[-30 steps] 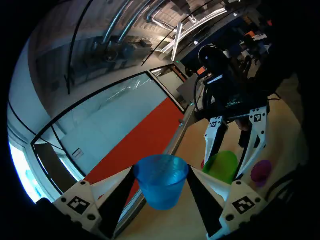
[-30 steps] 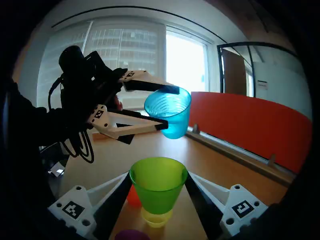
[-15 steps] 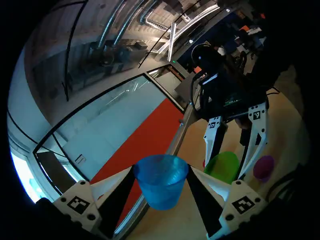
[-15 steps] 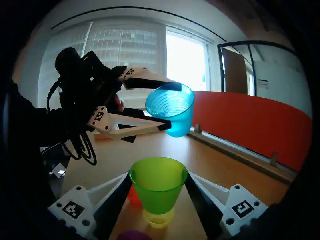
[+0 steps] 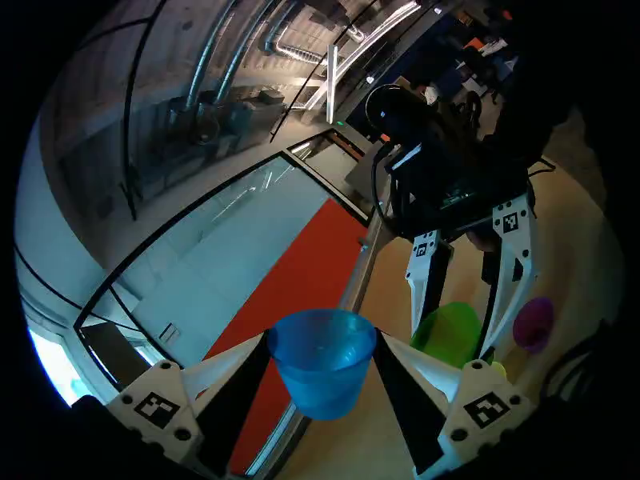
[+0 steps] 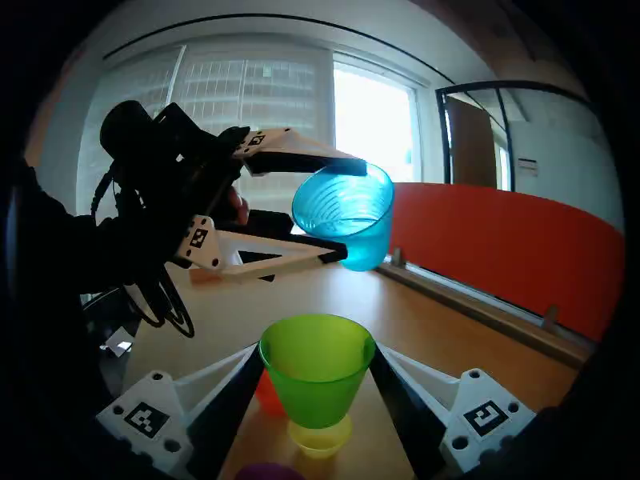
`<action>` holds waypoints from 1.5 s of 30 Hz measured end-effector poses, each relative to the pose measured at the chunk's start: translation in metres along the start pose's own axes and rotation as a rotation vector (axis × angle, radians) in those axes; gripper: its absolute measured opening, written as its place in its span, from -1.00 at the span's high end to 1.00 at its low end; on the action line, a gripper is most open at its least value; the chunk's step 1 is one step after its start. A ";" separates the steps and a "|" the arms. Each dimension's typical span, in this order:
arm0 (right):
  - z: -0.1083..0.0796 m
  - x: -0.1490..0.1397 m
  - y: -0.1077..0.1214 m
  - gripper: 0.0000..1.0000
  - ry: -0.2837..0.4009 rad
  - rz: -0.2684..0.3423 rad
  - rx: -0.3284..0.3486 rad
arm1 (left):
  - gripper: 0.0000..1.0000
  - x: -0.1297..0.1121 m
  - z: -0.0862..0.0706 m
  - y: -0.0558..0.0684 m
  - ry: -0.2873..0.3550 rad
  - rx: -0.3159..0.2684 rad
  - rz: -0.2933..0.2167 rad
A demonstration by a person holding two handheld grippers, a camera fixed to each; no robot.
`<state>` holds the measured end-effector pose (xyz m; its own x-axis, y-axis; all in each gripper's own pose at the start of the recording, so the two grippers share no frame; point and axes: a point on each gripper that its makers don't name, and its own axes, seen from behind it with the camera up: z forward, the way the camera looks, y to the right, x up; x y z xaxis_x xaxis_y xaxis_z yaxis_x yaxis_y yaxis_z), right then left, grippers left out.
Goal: Pour water
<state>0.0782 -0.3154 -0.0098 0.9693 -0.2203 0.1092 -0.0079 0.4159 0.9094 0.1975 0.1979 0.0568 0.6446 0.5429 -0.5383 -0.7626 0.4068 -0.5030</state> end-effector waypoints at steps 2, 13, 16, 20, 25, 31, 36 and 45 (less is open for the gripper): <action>0.001 0.000 0.000 -0.86 -0.001 -0.001 0.000 | -0.75 0.001 0.000 0.000 0.002 0.002 0.004; 0.001 0.003 0.001 -0.86 0.001 -0.001 -0.001 | -0.75 0.002 0.001 -0.001 0.003 0.008 0.042; 0.001 0.003 0.001 -0.86 0.002 -0.001 -0.002 | -0.75 0.002 0.002 0.001 0.004 0.003 0.056; 0.002 0.004 0.002 -0.86 0.005 0.001 -0.002 | -0.75 0.003 0.002 0.003 0.005 -0.005 0.070; 0.001 0.004 0.002 -0.86 0.007 0.000 -0.003 | -0.75 0.005 0.004 0.002 0.008 -0.003 0.088; 0.001 0.005 0.002 -0.86 0.009 0.001 -0.003 | -0.75 0.005 0.005 0.002 0.008 -0.004 0.107; 0.002 0.005 0.002 -0.86 0.010 0.000 -0.002 | -0.75 0.007 0.006 0.003 0.010 -0.005 0.120; 0.001 0.006 0.002 -0.86 0.010 -0.004 -0.003 | -0.75 0.006 0.005 0.002 0.009 -0.001 0.130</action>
<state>0.0836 -0.3164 -0.0068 0.9718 -0.2130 0.1015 -0.0033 0.4179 0.9085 0.1996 0.2055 0.0555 0.5411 0.5839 -0.6052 -0.8395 0.3330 -0.4293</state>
